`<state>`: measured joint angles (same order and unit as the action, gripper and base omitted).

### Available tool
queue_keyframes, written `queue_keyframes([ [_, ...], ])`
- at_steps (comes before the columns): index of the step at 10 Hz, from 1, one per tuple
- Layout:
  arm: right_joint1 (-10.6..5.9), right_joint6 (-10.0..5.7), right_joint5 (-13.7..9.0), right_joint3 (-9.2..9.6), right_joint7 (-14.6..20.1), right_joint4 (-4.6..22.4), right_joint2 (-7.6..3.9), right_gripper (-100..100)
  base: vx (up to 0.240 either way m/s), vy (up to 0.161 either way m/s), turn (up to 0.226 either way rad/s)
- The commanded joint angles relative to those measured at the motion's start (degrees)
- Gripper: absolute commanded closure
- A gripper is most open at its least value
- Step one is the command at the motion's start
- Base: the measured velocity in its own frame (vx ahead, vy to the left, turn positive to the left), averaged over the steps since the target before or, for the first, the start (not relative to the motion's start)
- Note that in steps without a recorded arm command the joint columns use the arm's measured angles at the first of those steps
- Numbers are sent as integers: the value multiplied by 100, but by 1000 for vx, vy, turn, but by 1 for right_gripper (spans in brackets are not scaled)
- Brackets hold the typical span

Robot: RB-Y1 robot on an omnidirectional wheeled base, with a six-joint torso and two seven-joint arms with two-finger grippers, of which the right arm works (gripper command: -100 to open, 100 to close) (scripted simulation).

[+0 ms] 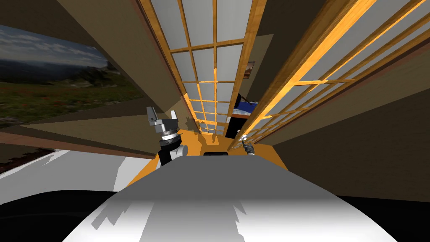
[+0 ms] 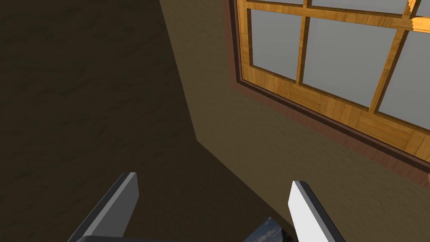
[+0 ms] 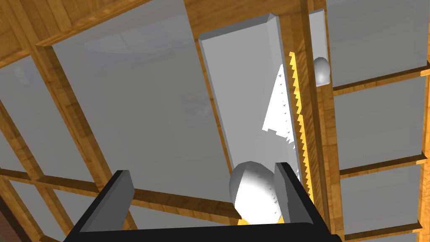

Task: Pull the door open

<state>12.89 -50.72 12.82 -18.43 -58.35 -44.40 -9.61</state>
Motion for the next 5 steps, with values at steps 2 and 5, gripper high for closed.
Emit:
queue_keyframes([
  [2,25,-263,221,194,-100,-98,-106,-100,-170,-114,149],
  [5,94,-520,453,397,-188,-229,-232,-100,-150,-132,127],
])
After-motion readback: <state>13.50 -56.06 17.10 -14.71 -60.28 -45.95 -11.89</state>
